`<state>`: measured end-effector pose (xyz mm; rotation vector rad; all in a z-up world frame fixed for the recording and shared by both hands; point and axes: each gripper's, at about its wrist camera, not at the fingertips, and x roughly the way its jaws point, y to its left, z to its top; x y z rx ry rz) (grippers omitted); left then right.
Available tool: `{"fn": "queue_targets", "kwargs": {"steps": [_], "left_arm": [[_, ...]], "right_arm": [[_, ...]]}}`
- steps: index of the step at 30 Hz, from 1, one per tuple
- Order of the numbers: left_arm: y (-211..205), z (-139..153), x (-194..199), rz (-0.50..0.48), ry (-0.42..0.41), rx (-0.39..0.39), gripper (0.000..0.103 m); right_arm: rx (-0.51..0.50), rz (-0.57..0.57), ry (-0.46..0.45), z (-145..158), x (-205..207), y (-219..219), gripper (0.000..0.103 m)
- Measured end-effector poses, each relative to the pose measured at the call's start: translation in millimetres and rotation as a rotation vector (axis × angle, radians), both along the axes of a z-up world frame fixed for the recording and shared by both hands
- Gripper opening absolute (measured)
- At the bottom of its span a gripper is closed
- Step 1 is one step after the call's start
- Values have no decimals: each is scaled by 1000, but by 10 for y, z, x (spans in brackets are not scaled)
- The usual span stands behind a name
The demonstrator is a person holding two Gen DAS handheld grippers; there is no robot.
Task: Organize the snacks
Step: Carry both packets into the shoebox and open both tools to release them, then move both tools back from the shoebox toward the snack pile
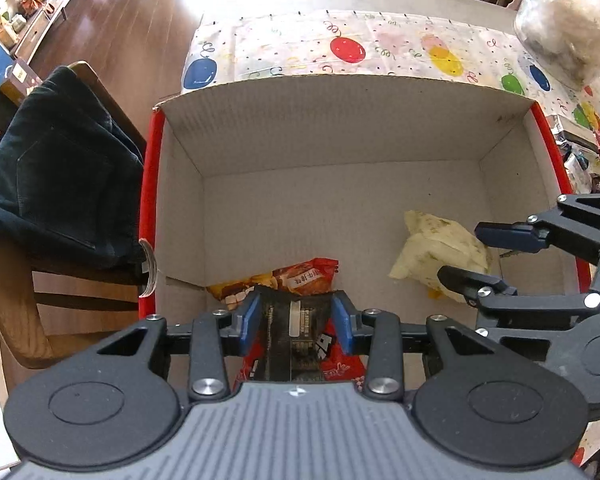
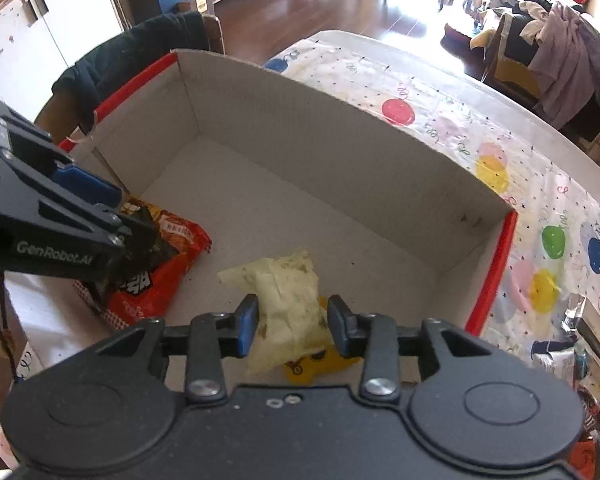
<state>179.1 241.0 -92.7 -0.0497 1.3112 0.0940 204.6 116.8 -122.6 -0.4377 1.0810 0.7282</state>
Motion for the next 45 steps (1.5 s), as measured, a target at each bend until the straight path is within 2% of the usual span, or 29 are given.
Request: {"fn": "queue_targets", "kwargs": {"steps": [3,17,18,20,21,25,27,32,36,41,45], "left_arm": [[-2,61,-36,6,-26,-21,40],[-210,519,-421,-12,-206,-59,42],[-237,557,-454,-17,-220,-57,44],[-296,641,-522,-30,-250,-64,48],[-326,682,-553,-34,-263,-72,50],[-477,830,-671,-66,-317,-101,54],[-572,895,-725,-84,-346,-112,63],[-863,1005,-816,-144,-408,-124,66],[-1130,1032,-856,-191,-449,-122,75],[-1501,1024,-848,-252,-472,-131,77],[-1805,977,-793,-293,-478,-135,84]], "right_arm": [[30,-13,1,85,-9,-87,42],[198,-74,-4,602,-261,-543,44],[211,-77,-9,647,-293,-576,45],[235,-89,-27,745,-367,-657,56],[252,-95,-36,794,-398,-706,65],[305,-115,-69,969,-542,-903,69],[317,-129,-86,1025,-605,-1009,73],[340,-161,-140,1142,-771,-1346,80],[344,-195,-173,1168,-880,-1642,86],[340,-238,-205,1147,-977,-2070,90],[339,-272,-213,1099,-1023,-2411,99]]}}
